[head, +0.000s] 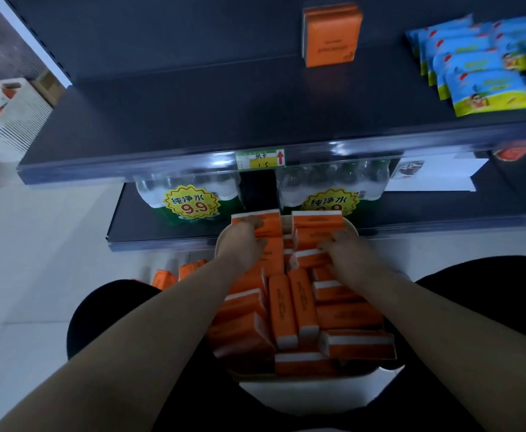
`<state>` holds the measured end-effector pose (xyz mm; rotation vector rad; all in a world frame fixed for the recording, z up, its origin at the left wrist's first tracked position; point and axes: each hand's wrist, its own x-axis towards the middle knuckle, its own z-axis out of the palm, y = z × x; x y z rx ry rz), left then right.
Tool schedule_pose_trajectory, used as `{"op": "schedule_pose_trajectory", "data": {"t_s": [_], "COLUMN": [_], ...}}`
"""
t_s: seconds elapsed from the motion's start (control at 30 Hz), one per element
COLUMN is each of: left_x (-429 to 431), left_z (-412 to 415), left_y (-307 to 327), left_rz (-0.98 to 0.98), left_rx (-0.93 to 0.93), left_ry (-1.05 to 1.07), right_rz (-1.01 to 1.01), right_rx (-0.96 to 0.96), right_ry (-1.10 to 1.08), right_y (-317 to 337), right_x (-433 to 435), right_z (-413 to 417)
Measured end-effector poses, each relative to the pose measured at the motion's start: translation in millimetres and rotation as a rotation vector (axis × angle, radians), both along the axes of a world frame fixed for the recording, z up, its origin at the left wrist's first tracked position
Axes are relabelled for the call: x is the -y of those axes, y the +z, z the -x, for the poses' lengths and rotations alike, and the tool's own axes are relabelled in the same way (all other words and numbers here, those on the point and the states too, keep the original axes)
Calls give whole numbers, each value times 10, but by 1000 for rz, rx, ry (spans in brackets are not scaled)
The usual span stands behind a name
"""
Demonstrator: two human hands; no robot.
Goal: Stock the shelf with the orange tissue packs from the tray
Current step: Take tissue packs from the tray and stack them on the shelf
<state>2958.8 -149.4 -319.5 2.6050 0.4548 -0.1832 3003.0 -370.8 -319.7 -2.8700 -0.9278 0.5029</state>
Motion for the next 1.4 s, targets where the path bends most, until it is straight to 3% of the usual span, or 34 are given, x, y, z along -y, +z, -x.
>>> {"op": "schedule_pose_trajectory", "data": {"t_s": [0.43,0.67,1.0,1.2,1.4], "left_x": [-132,-156,-190,-204,-183], "left_z": [-39,-228,-459,-440,-299], "left_y": [-19,-83,-285,-332,-213], "left_rz": [30,-54,-67,-90,114], "left_rx": [9,-24,-242,-144,15], "left_ry": [82,125,213,148,60], "right_rz": [-86,-509,-573,-609,-576], "right_rx": [140,-142,-259,-261,-175], "right_ry": [23,-215,-435,-430,-421], "right_y": [5,143,208,172,200], "right_x": [-8,58,135,109,51], "right_z": [-64,-223,-326,-332,-332]}}
